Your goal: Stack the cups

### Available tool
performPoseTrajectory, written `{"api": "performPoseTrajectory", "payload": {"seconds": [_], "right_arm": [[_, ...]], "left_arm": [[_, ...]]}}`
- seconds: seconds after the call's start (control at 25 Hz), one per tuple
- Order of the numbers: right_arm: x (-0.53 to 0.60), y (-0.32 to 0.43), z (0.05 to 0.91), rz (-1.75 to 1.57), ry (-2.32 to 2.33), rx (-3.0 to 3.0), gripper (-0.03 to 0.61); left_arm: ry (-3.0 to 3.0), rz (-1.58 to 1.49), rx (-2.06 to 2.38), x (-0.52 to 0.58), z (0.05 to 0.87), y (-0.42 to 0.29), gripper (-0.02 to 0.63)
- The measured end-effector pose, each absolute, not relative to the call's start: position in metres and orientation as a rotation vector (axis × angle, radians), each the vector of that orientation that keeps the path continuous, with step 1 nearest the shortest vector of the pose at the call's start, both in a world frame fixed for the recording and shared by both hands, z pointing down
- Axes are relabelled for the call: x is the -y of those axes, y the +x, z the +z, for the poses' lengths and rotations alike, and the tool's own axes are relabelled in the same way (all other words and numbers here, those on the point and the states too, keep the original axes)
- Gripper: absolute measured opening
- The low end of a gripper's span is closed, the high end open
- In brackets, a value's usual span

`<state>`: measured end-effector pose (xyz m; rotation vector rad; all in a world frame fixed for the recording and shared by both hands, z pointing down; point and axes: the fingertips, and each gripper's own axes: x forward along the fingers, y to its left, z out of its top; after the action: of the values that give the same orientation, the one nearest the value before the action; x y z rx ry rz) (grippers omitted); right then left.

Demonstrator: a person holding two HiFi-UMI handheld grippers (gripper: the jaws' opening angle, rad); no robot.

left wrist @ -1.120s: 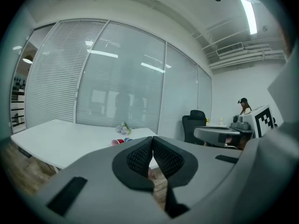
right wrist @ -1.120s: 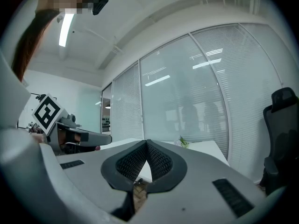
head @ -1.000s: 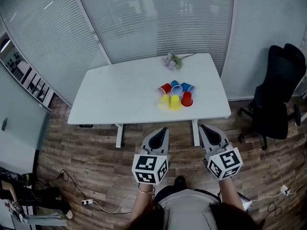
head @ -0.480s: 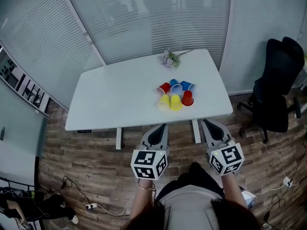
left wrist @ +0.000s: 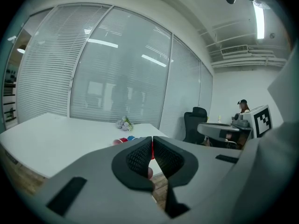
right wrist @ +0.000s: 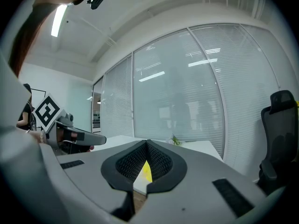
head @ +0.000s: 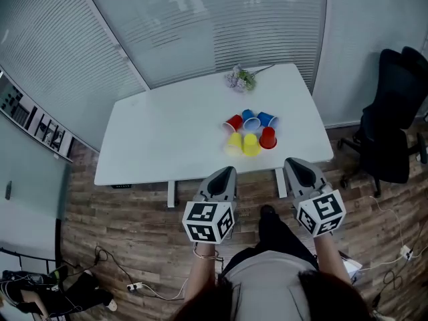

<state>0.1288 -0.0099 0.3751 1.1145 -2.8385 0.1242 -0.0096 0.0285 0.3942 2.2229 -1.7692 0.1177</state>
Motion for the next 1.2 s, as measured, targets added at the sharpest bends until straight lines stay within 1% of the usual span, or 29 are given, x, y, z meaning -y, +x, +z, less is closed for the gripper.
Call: {"api": "performPoseTrajectory", "payload": {"seconds": [0.4,0.52,0.72,1.0,1.2], "right_arm": [[0.059,0.116,0.377,0.15,1.091,2.845,0.028],[0.073,0.114,0.381,0.168,1.083,2.839,0.028],[0.097,0.111,0.386,0.188,1.059,2.833,0.028],[0.134,0.109,0.393,0.21,1.046,2.822,0.028],[0.153,0.109,0.399,0.217,1.041,2.811,0.028]], "left_arm": [[2.177,0.15,1.745,0.017,0.405,-0.023,0.025],[2.164,0.16,1.729,0.031,0.409,-0.028,0.048],[2.124,0.188,1.726,0.054,0.417,-0.038,0.06],[2.068,0.251,1.684,0.089,0.434,-0.048,0.094],[2.026,0.303,1.614,0.107,0.45,-0.055,0.13]]}}
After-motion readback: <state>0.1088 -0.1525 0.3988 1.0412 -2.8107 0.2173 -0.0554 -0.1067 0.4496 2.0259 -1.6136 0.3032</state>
